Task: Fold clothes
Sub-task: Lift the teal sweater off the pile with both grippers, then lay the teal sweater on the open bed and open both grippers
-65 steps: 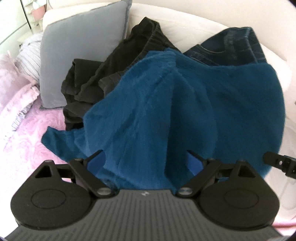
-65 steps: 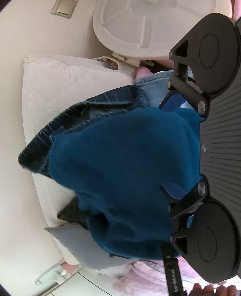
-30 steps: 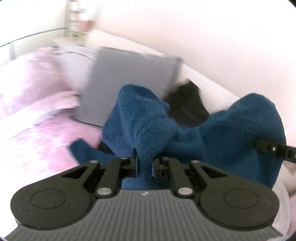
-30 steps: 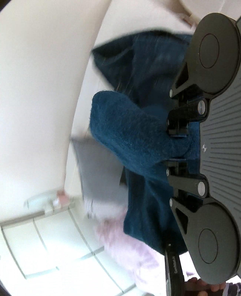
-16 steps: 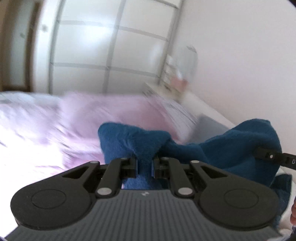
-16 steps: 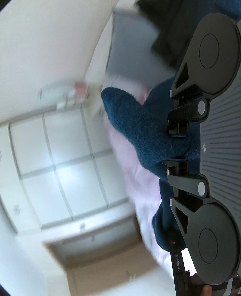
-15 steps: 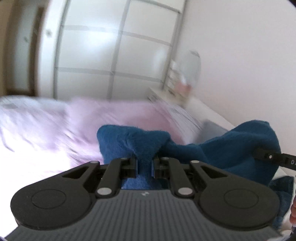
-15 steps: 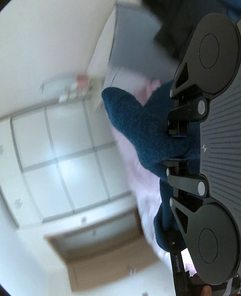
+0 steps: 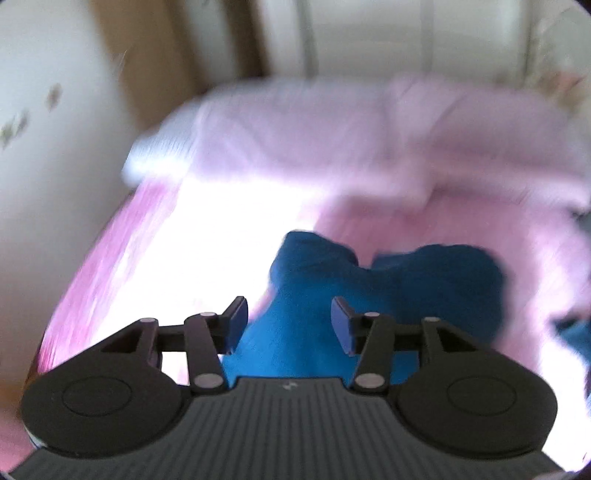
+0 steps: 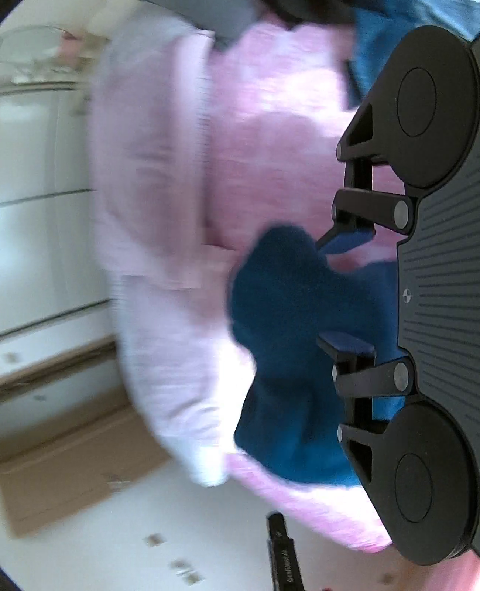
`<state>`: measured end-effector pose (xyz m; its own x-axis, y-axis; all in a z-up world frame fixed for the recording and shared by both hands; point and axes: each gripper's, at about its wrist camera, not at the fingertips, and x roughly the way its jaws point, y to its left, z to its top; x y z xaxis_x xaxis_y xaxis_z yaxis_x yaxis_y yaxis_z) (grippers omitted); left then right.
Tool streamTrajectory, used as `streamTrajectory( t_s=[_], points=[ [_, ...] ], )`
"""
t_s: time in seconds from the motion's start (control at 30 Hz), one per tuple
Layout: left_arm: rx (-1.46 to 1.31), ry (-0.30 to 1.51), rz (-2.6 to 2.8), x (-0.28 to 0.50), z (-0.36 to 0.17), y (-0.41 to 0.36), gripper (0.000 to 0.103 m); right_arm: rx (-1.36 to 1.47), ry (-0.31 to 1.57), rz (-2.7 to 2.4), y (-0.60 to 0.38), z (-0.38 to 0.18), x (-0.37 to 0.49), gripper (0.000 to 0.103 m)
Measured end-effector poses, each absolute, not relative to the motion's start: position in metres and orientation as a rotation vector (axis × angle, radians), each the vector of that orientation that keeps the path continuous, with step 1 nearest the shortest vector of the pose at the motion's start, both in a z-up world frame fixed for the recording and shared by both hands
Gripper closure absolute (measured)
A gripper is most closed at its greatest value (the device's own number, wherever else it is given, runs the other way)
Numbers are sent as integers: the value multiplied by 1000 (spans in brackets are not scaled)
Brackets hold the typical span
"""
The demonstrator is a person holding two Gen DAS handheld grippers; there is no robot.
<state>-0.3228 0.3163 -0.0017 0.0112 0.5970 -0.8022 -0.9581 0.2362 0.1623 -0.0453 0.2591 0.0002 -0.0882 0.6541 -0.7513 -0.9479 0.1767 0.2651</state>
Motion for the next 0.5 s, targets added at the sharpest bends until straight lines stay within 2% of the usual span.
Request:
streamTrajectory(
  t_s=[0.2, 0.3, 0.5],
  points=[
    [-649, 1060, 1308, -374, -69, 243, 57, -645, 1018, 1432, 233, -63, -86, 50],
    [-688, 1059, 1293, -395, -80, 207, 57, -742, 1039, 1449, 198, -88, -109, 50],
    [-661, 1084, 1288, -374, -93, 160, 56, -847, 1047, 1491, 136, -114, -132, 50]
  ],
)
